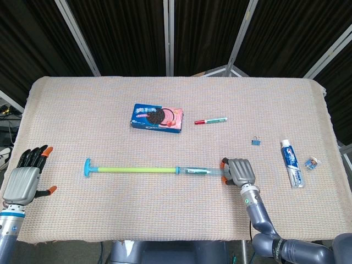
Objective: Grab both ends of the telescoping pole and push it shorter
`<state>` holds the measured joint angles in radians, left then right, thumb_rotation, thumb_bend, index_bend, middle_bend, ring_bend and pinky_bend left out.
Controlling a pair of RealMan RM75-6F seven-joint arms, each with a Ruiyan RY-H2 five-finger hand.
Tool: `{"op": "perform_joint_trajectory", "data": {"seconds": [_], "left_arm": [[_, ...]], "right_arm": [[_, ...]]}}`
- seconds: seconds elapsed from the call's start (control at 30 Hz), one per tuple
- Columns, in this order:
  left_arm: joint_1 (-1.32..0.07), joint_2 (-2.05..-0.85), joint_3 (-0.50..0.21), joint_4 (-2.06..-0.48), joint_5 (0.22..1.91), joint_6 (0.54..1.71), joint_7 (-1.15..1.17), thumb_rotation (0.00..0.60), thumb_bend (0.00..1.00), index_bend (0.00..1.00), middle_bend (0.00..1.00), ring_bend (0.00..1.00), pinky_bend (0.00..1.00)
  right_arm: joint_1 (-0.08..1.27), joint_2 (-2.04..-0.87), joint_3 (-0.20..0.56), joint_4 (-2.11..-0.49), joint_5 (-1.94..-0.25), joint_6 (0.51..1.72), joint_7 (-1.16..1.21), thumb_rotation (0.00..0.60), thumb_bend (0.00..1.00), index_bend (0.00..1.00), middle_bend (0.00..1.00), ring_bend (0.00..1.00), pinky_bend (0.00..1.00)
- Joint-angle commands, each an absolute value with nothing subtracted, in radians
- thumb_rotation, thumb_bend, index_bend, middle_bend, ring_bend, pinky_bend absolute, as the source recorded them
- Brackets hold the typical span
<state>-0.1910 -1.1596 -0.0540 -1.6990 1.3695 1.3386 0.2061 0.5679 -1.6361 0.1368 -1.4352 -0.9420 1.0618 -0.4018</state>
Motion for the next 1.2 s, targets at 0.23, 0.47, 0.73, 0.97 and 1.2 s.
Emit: {"op": "perform_joint_trajectory", "data": {"seconds": [0.23, 0.47, 0.73, 0.97, 1.2], "left_arm": [[-0.192, -1.160, -0.052, -1.699, 1.369, 1.336, 0.208, 0.600, 0.00, 0.00, 0.00, 0.00, 0.00], [-0.196, -1.164, -0.052, -1.695, 1.364, 1.330, 0.213, 0.600, 0.00, 0.00, 0.12, 0.12, 0.11], [-0.260, -1.223, -0.076, -1.630, 1.373, 1.265, 0.220, 0.600, 0.04, 0.18, 0.82, 0.79, 0.93], [-0.361, -1.322, -0.093, -1.483, 1.349, 1.109, 0.185, 0.600, 0.21, 0.33, 0.89, 0.85, 1.00], [-0.414, -1.404, -0.095, -1.379, 1.307, 0.996, 0.118, 0.600, 0.24, 0.37, 0.91, 0.87, 1.00]], "right_arm": [[0.561, -1.639, 0.139, -1.429, -0.950, 1.065, -0.400, 0.600, 0.36, 0.57, 1.00, 1.00, 1.00], [0.557, -1.634, 0.140, -1.435, -0.952, 1.066, -0.402, 0.600, 0.39, 0.60, 1.00, 1.00, 1.00], [0.555, -1.626, 0.140, -1.457, -0.951, 1.064, -0.415, 0.600, 0.42, 0.61, 1.00, 1.00, 1.00], [0.559, -1.622, 0.140, -1.476, -0.938, 1.058, -0.442, 0.600, 0.42, 0.63, 1.00, 1.00, 1.00], [0.561, -1.625, 0.139, -1.479, -0.930, 1.060, -0.457, 0.600, 0.43, 0.63, 1.00, 1.00, 1.00]]}}
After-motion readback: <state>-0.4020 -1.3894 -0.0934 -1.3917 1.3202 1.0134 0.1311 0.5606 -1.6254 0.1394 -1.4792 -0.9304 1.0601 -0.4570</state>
